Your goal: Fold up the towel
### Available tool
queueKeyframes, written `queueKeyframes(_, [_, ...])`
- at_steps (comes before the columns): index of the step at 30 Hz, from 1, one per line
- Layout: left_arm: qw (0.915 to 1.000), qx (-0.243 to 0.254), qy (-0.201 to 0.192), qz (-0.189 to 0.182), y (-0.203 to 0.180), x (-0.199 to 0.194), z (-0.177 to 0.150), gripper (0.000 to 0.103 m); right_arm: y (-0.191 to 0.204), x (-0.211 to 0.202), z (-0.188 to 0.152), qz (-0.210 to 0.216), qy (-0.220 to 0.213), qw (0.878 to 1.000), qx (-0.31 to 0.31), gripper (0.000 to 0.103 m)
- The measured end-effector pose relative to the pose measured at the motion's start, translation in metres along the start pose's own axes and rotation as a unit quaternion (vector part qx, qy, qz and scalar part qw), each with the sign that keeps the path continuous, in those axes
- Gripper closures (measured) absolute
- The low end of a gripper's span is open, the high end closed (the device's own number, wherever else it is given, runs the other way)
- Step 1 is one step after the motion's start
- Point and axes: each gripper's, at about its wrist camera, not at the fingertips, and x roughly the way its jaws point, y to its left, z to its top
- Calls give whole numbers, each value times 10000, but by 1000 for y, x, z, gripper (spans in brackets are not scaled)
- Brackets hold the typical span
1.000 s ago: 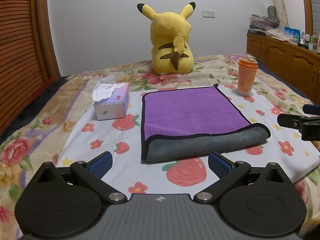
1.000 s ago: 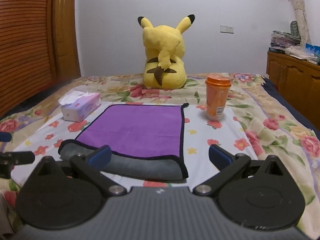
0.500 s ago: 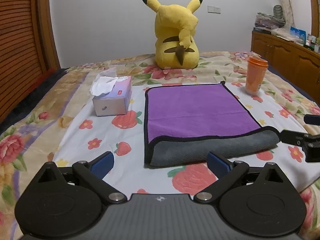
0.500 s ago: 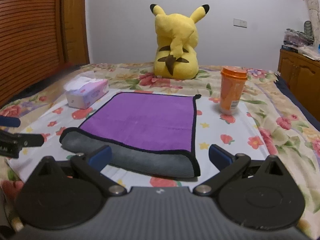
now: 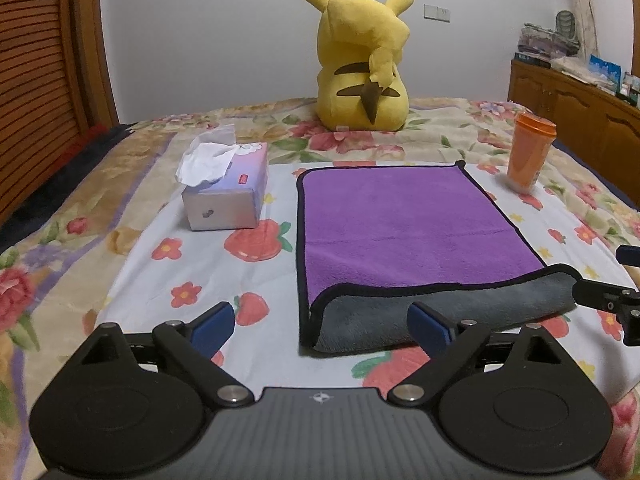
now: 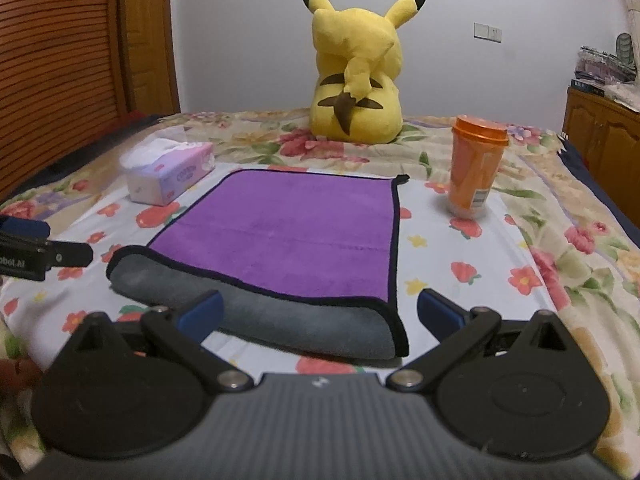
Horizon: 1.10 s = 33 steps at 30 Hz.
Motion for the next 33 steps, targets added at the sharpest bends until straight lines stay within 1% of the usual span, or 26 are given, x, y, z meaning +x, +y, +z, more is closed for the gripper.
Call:
queueKeyframes(4, [10000,18,58,65,2,9,2,9,-3,9,2,-6,51,10000,8,0])
queueKeyframes(11, [9998,-6,215,-48,7,25,4,10,-10,23,3,-3,211,9998,46,1])
queueKeyframes(13, [9996,0,252,-84,7,30,4,12,-11,28,3,6,274,9996,44,11])
queueKeyframes(14, [9996,-2,268,-102,8,32,4,13,-12,30,3,8,315,9995,36,11])
queueKeyframes(21, [9991,27,375,-192,10,46,6,18,-19,43,1,13,550,9984,133,11])
queueKeyframes(26, [9987,124,419,-243,7,55,8,25,-22,51,2,-25,645,9978,139,11])
queueKeyframes(33, [9981,209,507,-279,3,70,7,28,-31,58,4,-8,746,9969,251,11])
